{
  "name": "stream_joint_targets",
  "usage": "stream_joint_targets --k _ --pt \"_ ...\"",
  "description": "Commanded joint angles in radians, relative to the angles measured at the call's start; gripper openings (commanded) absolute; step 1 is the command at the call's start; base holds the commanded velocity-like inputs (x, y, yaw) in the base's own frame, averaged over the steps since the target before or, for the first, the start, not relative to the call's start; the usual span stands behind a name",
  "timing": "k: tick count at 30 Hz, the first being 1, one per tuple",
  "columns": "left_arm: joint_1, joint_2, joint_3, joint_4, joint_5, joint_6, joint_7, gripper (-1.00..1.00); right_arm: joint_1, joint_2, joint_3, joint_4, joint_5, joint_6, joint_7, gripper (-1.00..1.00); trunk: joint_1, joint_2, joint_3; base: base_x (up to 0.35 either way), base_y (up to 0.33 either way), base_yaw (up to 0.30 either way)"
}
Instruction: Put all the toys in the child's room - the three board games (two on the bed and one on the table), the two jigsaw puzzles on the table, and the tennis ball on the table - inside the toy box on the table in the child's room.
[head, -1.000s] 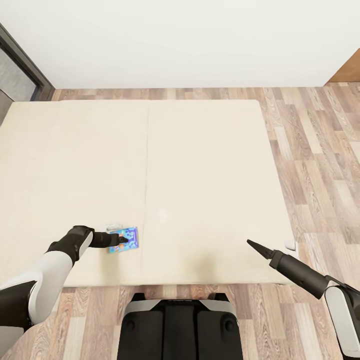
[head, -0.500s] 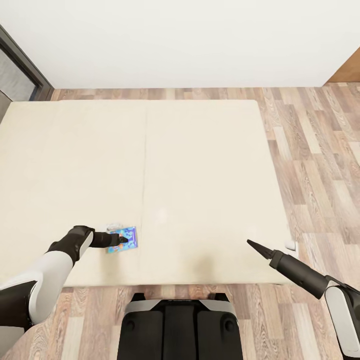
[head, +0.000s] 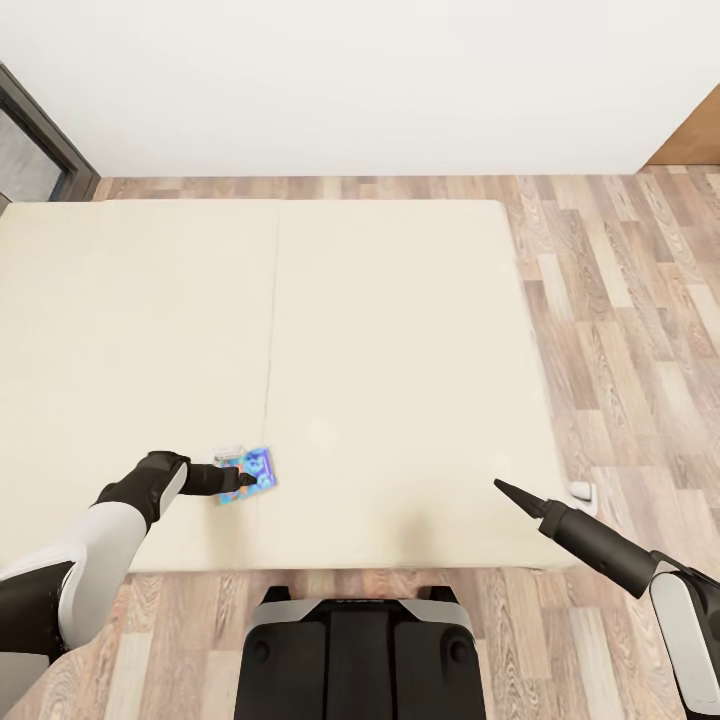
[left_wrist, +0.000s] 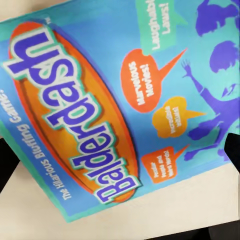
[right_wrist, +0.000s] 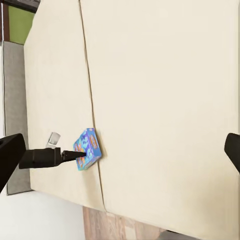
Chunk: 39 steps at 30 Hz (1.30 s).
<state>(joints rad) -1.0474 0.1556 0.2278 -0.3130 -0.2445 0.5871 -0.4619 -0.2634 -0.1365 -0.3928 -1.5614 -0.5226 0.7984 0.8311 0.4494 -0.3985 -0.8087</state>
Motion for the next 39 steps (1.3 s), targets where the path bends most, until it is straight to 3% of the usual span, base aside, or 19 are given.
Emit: stream_joint_targets --k 1,39 --pt "0.000 -0.001 0.008 -0.001 -0.010 0.005 -0.007 1.00 0.000 0.000 -0.001 0.000 -0.002 0.005 0.002 1.00 0.001 -0.002 -0.001 0.000 -0.092 0.000" --pt "0.000 -0.001 0.010 -0.003 -0.010 0.005 -0.006 1.00 0.000 0.001 0.003 0.000 -0.002 0.004 0.002 1.00 0.001 -0.002 -0.001 0.051 -0.033 0.000"
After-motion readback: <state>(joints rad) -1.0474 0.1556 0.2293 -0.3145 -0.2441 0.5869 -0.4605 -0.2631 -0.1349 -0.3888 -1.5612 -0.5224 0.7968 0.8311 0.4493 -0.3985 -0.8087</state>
